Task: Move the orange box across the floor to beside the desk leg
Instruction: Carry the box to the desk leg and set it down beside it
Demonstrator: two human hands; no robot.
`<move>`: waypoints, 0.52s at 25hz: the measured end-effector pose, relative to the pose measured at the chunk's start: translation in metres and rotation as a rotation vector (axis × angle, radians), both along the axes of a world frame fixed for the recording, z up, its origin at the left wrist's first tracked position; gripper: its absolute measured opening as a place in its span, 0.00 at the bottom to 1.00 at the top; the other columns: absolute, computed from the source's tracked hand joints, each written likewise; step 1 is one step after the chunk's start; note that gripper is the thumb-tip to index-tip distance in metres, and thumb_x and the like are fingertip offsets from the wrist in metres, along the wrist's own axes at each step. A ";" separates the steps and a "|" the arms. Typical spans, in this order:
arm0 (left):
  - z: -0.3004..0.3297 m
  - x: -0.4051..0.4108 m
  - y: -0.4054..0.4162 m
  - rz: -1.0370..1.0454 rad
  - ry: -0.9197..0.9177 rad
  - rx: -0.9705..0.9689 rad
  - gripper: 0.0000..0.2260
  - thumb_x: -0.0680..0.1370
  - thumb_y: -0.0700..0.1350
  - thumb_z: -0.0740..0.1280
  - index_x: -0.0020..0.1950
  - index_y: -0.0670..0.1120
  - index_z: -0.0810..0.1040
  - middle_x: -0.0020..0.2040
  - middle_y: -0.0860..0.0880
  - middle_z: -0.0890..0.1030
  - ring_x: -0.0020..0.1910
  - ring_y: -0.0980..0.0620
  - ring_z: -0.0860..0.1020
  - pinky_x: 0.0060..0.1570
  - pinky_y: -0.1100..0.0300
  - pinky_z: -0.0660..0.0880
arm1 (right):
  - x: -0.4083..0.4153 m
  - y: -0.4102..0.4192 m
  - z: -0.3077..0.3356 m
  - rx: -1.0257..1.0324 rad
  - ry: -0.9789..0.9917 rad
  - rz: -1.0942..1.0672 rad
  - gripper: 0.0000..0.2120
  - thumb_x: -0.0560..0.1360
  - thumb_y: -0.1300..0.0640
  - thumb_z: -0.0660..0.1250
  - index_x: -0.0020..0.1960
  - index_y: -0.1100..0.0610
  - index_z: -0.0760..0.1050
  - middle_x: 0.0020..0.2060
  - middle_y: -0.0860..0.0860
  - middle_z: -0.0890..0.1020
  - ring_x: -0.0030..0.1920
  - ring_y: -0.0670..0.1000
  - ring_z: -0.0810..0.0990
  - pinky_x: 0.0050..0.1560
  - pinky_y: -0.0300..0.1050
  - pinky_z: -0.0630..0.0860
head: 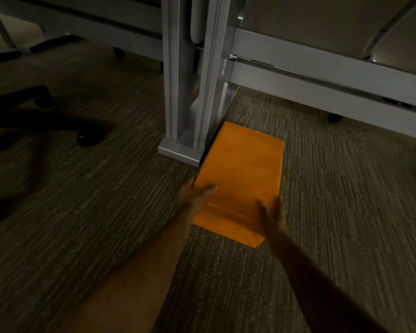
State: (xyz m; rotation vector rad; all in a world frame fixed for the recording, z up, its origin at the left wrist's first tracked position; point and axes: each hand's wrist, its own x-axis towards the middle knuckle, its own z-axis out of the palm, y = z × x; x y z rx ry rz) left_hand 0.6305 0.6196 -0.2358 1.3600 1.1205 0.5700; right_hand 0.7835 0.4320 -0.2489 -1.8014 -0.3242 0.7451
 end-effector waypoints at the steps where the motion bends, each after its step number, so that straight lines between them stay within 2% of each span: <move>1: 0.002 0.000 -0.001 0.009 0.027 -0.019 0.29 0.70 0.53 0.79 0.69 0.51 0.76 0.62 0.47 0.82 0.58 0.45 0.80 0.60 0.48 0.76 | 0.003 0.000 0.005 0.022 0.074 0.012 0.42 0.76 0.41 0.68 0.79 0.36 0.43 0.79 0.52 0.60 0.71 0.63 0.70 0.58 0.69 0.77; 2: 0.006 0.000 -0.002 0.027 0.047 -0.048 0.33 0.69 0.53 0.80 0.72 0.50 0.73 0.65 0.45 0.80 0.61 0.44 0.78 0.62 0.46 0.74 | 0.007 0.000 0.010 0.044 0.123 -0.005 0.44 0.75 0.43 0.70 0.79 0.35 0.42 0.78 0.53 0.63 0.68 0.64 0.74 0.52 0.68 0.80; 3: 0.009 -0.002 -0.002 0.071 0.025 -0.093 0.40 0.68 0.52 0.80 0.76 0.50 0.67 0.69 0.44 0.76 0.64 0.42 0.76 0.65 0.44 0.73 | 0.012 0.001 0.014 0.051 0.123 -0.063 0.48 0.73 0.44 0.72 0.79 0.35 0.42 0.77 0.54 0.63 0.67 0.64 0.74 0.50 0.67 0.81; 5: 0.007 -0.008 -0.003 0.183 -0.081 -0.156 0.47 0.68 0.48 0.81 0.80 0.53 0.57 0.73 0.44 0.71 0.67 0.41 0.73 0.65 0.41 0.72 | 0.021 0.003 0.015 0.032 0.031 -0.193 0.53 0.67 0.42 0.76 0.78 0.34 0.41 0.80 0.56 0.57 0.73 0.66 0.67 0.59 0.71 0.76; 7: 0.003 -0.013 -0.004 0.118 -0.102 -0.146 0.39 0.70 0.47 0.80 0.76 0.57 0.65 0.71 0.47 0.74 0.60 0.47 0.77 0.56 0.46 0.77 | 0.020 0.008 0.008 0.057 0.021 -0.126 0.52 0.65 0.40 0.77 0.78 0.33 0.47 0.80 0.55 0.59 0.73 0.65 0.68 0.62 0.71 0.74; 8: 0.000 -0.014 -0.006 0.047 -0.085 -0.135 0.32 0.71 0.47 0.79 0.71 0.58 0.70 0.68 0.48 0.77 0.55 0.51 0.79 0.50 0.51 0.77 | 0.016 0.010 0.002 0.081 0.035 -0.067 0.49 0.66 0.39 0.77 0.78 0.33 0.51 0.78 0.54 0.64 0.70 0.63 0.72 0.61 0.70 0.76; 9: -0.005 -0.015 -0.009 0.011 -0.099 -0.125 0.27 0.72 0.47 0.78 0.69 0.57 0.74 0.64 0.48 0.80 0.52 0.53 0.79 0.49 0.54 0.77 | 0.013 0.011 -0.004 0.099 0.037 -0.033 0.46 0.66 0.39 0.78 0.77 0.33 0.56 0.75 0.54 0.69 0.66 0.61 0.76 0.59 0.69 0.77; 11: -0.009 -0.014 -0.010 0.025 -0.156 -0.159 0.25 0.72 0.46 0.78 0.68 0.55 0.77 0.59 0.49 0.83 0.51 0.53 0.80 0.48 0.54 0.77 | 0.013 0.013 -0.010 0.100 0.038 -0.046 0.42 0.67 0.39 0.78 0.75 0.36 0.61 0.69 0.52 0.75 0.62 0.59 0.78 0.59 0.69 0.77; 13: -0.008 -0.016 -0.009 0.041 -0.193 -0.197 0.22 0.71 0.46 0.79 0.63 0.57 0.79 0.55 0.51 0.84 0.48 0.55 0.81 0.43 0.57 0.77 | 0.014 0.013 -0.009 0.056 0.068 -0.083 0.42 0.66 0.39 0.78 0.75 0.39 0.62 0.68 0.53 0.76 0.61 0.60 0.79 0.60 0.69 0.77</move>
